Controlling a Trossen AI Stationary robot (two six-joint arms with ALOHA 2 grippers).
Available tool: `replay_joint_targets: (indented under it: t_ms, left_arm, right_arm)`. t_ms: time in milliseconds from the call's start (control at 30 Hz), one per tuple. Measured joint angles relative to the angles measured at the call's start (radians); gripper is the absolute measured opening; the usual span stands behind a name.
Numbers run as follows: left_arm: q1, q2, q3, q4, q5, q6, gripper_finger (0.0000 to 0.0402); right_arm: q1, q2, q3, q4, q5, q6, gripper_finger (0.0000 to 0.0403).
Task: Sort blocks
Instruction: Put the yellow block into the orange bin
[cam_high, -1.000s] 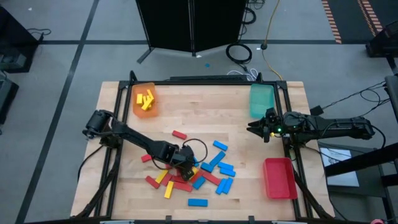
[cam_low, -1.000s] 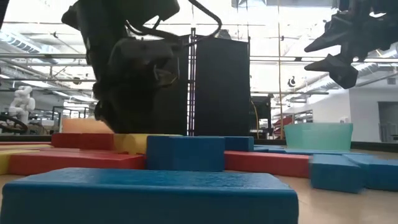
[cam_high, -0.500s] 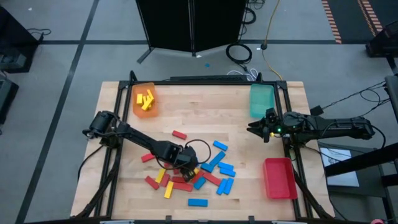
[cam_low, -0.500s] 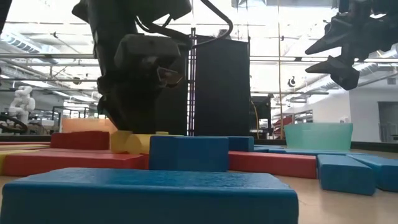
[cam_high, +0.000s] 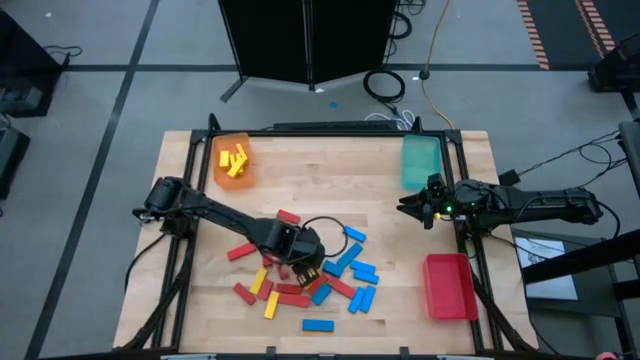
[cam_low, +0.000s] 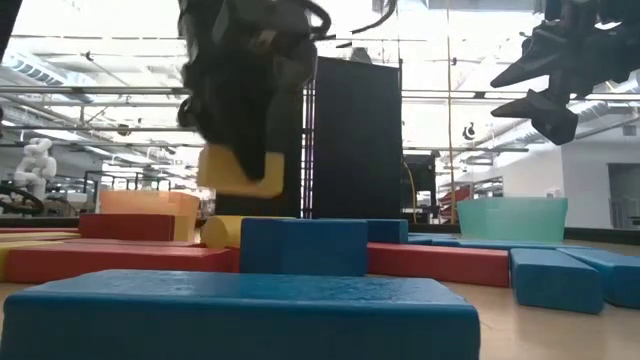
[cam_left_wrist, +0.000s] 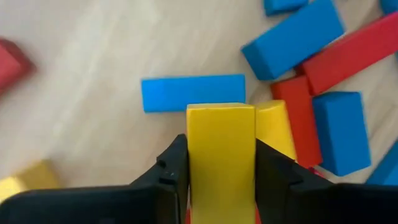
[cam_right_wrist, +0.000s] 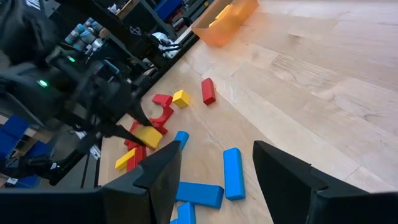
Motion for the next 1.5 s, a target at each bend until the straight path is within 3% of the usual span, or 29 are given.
replay_joint_targets:
  t_ms: [233,433,900,1300,1500]
  left_arm:
    - [0.073,-0.009,0.210,-0.228,-0.041,0.112,0.0113]
    - [0.157,-0.090,0.343,-0.362,-0.187,0.115,0.0113]
    - [0.444,-0.303,0.370,-0.598,-0.512,0.143,0.0113]
    - [0.793,-0.316,0.369,-0.604,-0.529,0.279,0.0113]
    - [0.964,-0.316,0.364,-0.525,-0.420,0.315,0.0113]
  right_arm:
    - [0.000,0.000,0.000,0.000,0.000,0.000,0.0194]
    - [0.000,0.000,0.000,0.003,0.000,0.000,0.0194]
    - [0.000,0.000,0.000,0.008,0.004,0.002,0.0194]
    - [0.000,0.000,0.000,0.008,0.003,0.007,0.0194]
    - [0.000,0.000,0.000,0.007,0.003,0.007,0.0194]
